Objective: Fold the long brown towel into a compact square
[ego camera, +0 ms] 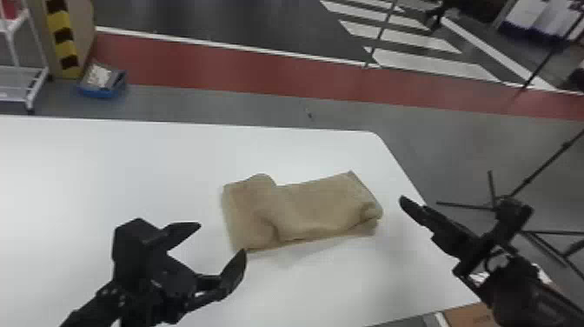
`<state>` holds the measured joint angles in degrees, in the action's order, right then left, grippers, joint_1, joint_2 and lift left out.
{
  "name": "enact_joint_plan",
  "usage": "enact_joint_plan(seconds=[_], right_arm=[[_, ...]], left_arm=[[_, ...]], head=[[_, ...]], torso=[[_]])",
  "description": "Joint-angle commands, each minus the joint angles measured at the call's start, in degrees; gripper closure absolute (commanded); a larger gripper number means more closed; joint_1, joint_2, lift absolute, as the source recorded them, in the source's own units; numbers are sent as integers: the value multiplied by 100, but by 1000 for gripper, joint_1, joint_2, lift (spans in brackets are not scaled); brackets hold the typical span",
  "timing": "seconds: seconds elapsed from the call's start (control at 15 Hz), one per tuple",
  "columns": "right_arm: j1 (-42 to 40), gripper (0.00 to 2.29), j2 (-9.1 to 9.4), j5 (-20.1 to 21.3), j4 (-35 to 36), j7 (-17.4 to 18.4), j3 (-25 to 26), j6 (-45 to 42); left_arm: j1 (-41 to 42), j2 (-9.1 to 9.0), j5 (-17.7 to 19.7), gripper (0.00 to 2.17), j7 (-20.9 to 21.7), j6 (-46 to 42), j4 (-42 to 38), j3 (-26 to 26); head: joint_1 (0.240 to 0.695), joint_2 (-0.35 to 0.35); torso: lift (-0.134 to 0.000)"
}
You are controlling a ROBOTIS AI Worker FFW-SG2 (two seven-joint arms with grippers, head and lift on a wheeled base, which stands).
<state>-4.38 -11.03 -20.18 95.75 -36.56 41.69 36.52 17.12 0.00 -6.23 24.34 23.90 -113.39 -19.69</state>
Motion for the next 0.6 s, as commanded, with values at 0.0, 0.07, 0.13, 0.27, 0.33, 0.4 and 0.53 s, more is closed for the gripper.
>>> enact_joint_plan(seconds=[0.0,0.07,0.13,0.27,0.33,0.4,0.53], right_arm=[[-72,130,-4,-127,5,-9,323,18],[-142,130,-22,-153,31,-9,340,36],[-177,130,-22,-197,40,-9,402,18],[-203,130,-13,-250,75,-27,481,36],[-203,130,-4,-267,93,-36,481,36],[-221,130,5,-267,110,-36,472,36],[-239,130,13,-267,128,-36,463,88]], left_arm=[[-420,-15,78,103,1,472,221,-246],[-490,-15,113,103,1,489,300,-264],[-578,-15,113,103,-8,507,362,-343],[-824,-15,69,134,-17,805,599,-545],[-947,-15,25,140,-70,823,766,-659],[-1123,-15,-19,144,-219,929,994,-800],[-1360,-15,-81,151,-377,1087,1337,-1011]], head=[[695,-350],[695,-350],[695,-350],[695,-350],[695,-350],[695,-350],[695,-350]], torso=[[-123],[-123],[-123],[-123],[-123],[-123],[-123]])
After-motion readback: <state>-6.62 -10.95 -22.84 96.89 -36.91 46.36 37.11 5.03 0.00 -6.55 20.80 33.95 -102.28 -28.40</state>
